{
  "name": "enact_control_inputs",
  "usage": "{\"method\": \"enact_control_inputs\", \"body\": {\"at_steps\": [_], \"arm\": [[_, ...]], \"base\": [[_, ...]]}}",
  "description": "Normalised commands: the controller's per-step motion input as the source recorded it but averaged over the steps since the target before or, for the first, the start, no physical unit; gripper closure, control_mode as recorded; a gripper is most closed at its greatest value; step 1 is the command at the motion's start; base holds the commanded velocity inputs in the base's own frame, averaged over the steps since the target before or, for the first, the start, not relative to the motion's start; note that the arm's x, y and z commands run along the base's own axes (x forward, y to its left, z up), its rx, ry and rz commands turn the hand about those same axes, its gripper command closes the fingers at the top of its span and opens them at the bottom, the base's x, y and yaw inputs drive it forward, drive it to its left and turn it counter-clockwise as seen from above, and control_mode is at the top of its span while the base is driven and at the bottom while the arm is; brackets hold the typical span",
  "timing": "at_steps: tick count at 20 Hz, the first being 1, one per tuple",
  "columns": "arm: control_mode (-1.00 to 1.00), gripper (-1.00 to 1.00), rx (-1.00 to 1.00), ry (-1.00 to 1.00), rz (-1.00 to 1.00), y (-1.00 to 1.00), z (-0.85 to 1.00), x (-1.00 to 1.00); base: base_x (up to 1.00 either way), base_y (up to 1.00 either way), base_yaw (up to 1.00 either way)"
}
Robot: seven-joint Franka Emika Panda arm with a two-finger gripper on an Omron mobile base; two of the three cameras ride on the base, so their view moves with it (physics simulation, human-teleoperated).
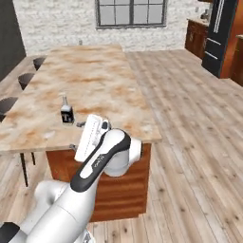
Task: Move the drinks to the dining counter.
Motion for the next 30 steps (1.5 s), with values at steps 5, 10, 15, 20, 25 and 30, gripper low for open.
{"method": "enact_control_inputs", "body": {"at_steps": [5,10,15,20,25,30], "arm": [[1.00,-1.00,0.00,0.00,0.00,0.00,0.00,0.00],[1.00,-1.00,0.00,0.00,0.00,0.00,0.00,0.00],[1.00,-1.00,0.00,0.00,0.00,0.00,0.00,0.00],[1.00,-1.00,0.00,0.00,0.00,0.00,0.00,0.00],[1.00,-1.00,0.00,0.00,0.00,0.00,0.00,0.00],[1.00,-1.00,0.00,0.00,0.00,0.00,0.00,0.00]], "base": [[-0.20,-0.37,-0.73],[-0.22,-0.38,-0.72],[-0.15,-0.35,-0.74],[-0.18,-0.28,-0.74],[-0.20,-0.22,-0.74],[-0.35,-0.20,-0.65]]}}
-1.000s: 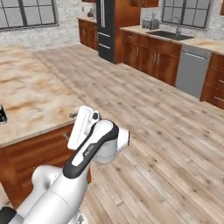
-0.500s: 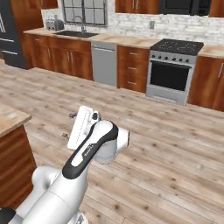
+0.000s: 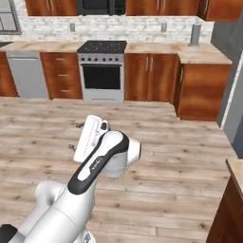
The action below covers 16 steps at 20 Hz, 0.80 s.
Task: Move the drinks to the dining counter.
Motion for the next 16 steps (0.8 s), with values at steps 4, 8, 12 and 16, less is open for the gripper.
{"method": "enact_control_inputs", "body": {"at_steps": [4,8,12,16], "arm": [[1.00,-1.00,0.00,0.00,0.00,0.00,0.00,0.00],[1.00,-1.00,0.00,0.00,0.00,0.00,0.00,0.00],[1.00,-1.00,0.00,0.00,0.00,0.00,0.00,0.00],[1.00,-1.00,0.00,0.00,0.00,0.00,0.00,0.00]], "base": [[-0.34,-0.10,-0.57],[-0.34,-0.17,-0.60],[-0.28,-0.19,-0.67],[-0.20,-0.24,-0.73]]}}
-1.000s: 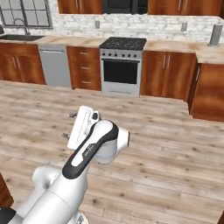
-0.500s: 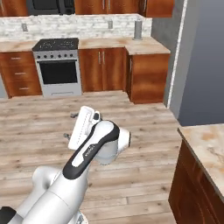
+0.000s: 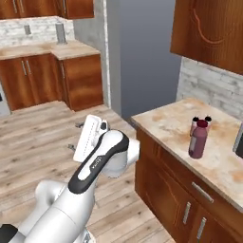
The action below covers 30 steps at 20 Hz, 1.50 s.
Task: Move the drinks to the dining counter.
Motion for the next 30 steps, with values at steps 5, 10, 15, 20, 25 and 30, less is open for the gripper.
{"method": "enact_control_inputs", "body": {"at_steps": [5,10,15,20,25,30], "arm": [[1.00,-1.00,0.00,0.00,0.00,0.00,0.00,0.00],[1.00,-1.00,0.00,0.00,0.00,0.00,0.00,0.00],[1.00,-1.00,0.00,0.00,0.00,0.00,0.00,0.00],[1.00,-1.00,0.00,0.00,0.00,0.00,0.00,0.00],[1.00,-1.00,0.00,0.00,0.00,0.00,0.00,0.00],[1.00,-1.00,0.00,0.00,0.00,0.00,0.00,0.00]], "base": [[-0.13,-0.22,-0.72],[-0.01,-0.13,-0.70],[0.00,-0.08,-0.67],[0.04,0.11,-0.50],[0.29,0.51,-0.22],[0.37,0.66,-0.04]]}}
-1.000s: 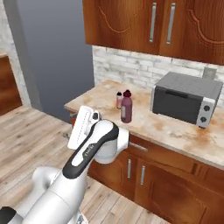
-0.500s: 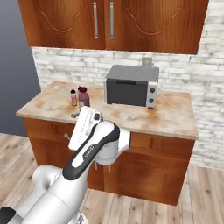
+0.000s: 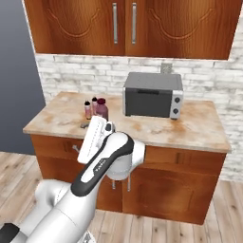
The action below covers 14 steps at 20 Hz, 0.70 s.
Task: Move the drinks to the dining counter.
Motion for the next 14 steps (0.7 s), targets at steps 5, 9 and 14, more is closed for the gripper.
{"method": "enact_control_inputs", "body": {"at_steps": [5,9,14], "arm": [[1.00,-1.00,0.00,0.00,0.00,0.00,0.00,0.00],[1.00,-1.00,0.00,0.00,0.00,0.00,0.00,0.00],[1.00,-1.00,0.00,0.00,0.00,0.00,0.00,0.00]], "base": [[0.37,0.45,0.00],[0.42,0.02,-0.01],[0.57,-0.09,-0.10]]}}
